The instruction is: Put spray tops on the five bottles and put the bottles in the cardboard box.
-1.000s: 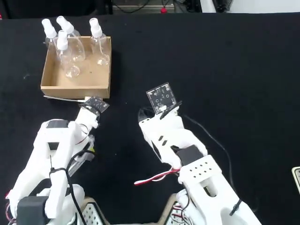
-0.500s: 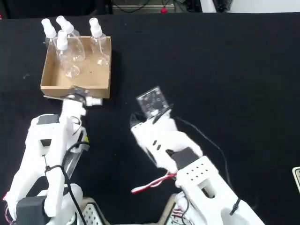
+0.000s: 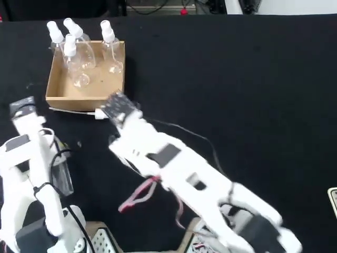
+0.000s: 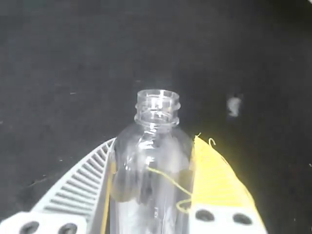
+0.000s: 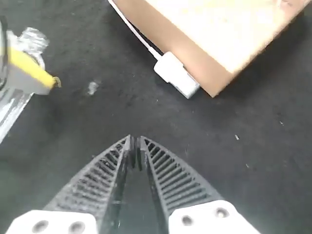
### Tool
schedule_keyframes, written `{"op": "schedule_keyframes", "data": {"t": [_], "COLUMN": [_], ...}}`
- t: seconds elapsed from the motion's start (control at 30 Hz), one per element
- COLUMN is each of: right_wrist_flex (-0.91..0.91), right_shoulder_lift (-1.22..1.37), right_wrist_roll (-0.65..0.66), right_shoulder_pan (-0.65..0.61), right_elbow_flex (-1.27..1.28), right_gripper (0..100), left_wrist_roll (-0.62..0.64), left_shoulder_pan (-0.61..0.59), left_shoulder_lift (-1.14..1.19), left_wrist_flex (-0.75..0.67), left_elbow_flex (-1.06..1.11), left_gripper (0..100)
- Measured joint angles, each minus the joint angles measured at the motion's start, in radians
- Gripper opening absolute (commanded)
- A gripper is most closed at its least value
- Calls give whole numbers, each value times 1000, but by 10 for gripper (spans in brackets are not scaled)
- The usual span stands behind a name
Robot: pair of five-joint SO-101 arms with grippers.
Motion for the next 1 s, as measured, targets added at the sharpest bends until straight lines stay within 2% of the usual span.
{"op": "schedule_keyframes", "data": {"t": [0.1,0.23,0.3,0.6,0.73,1.0], "right_wrist_flex": [-25,-29,-31,-34,-34,-34], "right_shoulder_lift": [163,325,391,569,663,822], "right_wrist_roll": [-63,-281,-394,-744,-818,-835], "right_shoulder_pan": [2,0,2,2,2,0], "right_elbow_flex": [-95,-207,-250,-436,-555,-698], "right_gripper": [45,190,230,233,234,234], "left_wrist_roll": [5,6,6,6,6,6], "left_shoulder_pan": [-63,-115,-120,-126,-157,-170], "left_shoulder_lift": [0,0,0,0,0,0], "left_wrist_flex": [-3,-5,-11,-23,-23,-23], "left_elbow_flex": [0,0,0,0,0,0], "left_gripper": [51,51,51,51,51,51]}}
